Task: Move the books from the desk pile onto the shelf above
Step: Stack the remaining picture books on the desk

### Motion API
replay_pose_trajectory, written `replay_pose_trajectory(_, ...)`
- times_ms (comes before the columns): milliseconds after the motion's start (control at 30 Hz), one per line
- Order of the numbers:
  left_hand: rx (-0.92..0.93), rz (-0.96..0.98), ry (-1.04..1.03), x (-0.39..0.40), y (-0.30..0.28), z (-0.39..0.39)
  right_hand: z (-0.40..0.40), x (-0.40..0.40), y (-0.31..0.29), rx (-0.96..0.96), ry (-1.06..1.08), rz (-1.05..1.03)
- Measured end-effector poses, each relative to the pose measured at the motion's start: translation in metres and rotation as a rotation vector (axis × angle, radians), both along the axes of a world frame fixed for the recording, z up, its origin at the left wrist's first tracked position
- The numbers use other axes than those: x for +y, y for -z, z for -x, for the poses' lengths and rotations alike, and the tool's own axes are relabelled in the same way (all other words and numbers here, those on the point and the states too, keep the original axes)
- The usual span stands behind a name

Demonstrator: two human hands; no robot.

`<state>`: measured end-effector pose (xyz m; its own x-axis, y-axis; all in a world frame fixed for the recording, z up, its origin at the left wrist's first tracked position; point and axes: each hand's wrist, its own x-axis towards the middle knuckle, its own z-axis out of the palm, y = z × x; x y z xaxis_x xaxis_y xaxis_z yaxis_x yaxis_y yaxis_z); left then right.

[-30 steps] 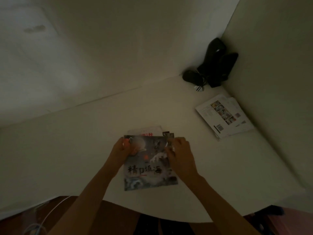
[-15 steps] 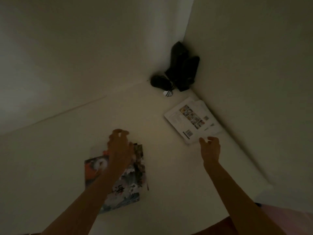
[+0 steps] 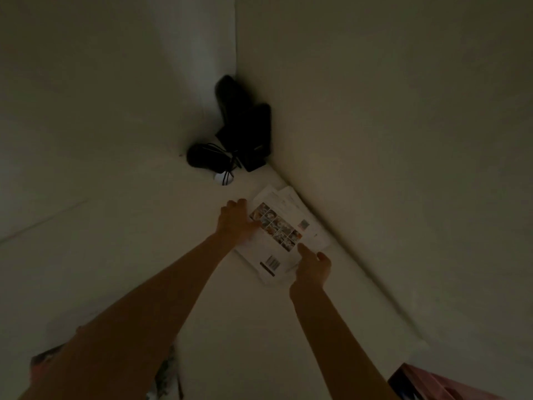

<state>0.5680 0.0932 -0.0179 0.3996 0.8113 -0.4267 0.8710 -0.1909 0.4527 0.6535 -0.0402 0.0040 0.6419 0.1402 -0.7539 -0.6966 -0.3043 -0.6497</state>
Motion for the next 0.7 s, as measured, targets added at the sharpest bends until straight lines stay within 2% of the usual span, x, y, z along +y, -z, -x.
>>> replay_pose_trajectory(133,0.096,0.128,-0.076,-0.004,0.002,-0.002,-0.009,0.000,0.004,0.049,-0.033,-0.004)
replay_pose_trajectory(300,0.004,0.353,-0.303,-0.013,0.002,0.032,-0.004,-0.013,0.011,0.016,-0.197,-0.012)
replay_pose_trajectory(400,-0.195,0.495,-0.392,-0.029,-0.002,0.063,0.017,-0.020,0.012,-0.083,-0.320,-0.001)
replay_pose_trajectory(500,-0.425,0.550,-0.519,-0.047,-0.008,0.093,0.039,-0.028,0.004,-0.137,-0.359,-0.101)
replay_pose_trajectory(600,-0.591,0.507,-0.536,-0.066,-0.011,0.132,0.062,-0.036,-0.010,-0.170,-0.449,-0.206)
replay_pose_trajectory(700,-0.704,0.378,-0.511,-0.084,-0.025,0.174,0.085,-0.043,-0.023,-0.259,-0.576,-0.345)
